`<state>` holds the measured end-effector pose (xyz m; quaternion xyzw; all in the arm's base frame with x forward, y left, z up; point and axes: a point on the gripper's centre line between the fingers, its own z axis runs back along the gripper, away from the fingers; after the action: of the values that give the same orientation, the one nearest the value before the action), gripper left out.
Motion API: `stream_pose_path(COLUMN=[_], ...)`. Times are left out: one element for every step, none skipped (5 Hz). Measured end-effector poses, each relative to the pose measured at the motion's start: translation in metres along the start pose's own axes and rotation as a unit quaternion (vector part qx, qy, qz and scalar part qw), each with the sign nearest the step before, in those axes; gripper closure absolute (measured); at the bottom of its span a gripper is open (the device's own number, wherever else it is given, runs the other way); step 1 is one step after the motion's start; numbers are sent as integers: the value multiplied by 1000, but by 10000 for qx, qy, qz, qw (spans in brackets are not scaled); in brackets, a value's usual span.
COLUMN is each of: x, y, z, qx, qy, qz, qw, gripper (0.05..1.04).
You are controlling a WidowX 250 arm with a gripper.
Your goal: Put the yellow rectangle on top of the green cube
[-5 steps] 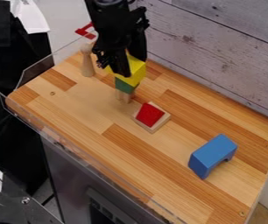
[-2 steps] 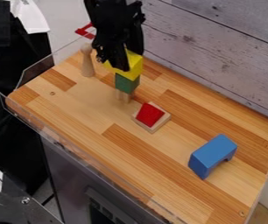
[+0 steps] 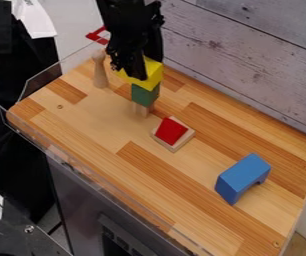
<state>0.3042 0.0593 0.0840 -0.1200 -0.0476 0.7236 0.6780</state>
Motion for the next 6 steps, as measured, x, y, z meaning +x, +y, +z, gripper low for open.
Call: stream_pose_path(x=[-4,-7,-12,-17,-14,-7], y=[-1,-5,-8,-7,-7,-6], z=[-2,-5,-6,-15,-14,-10], qx=[2,-9,-30,180,173,96], qy=[12,69,123,332,457,537], qz=[-2,17,6,-53,-125,-105], qw=[10000,10000,9999,9993,9987,9985], gripper=[562,562,511,211,76,84])
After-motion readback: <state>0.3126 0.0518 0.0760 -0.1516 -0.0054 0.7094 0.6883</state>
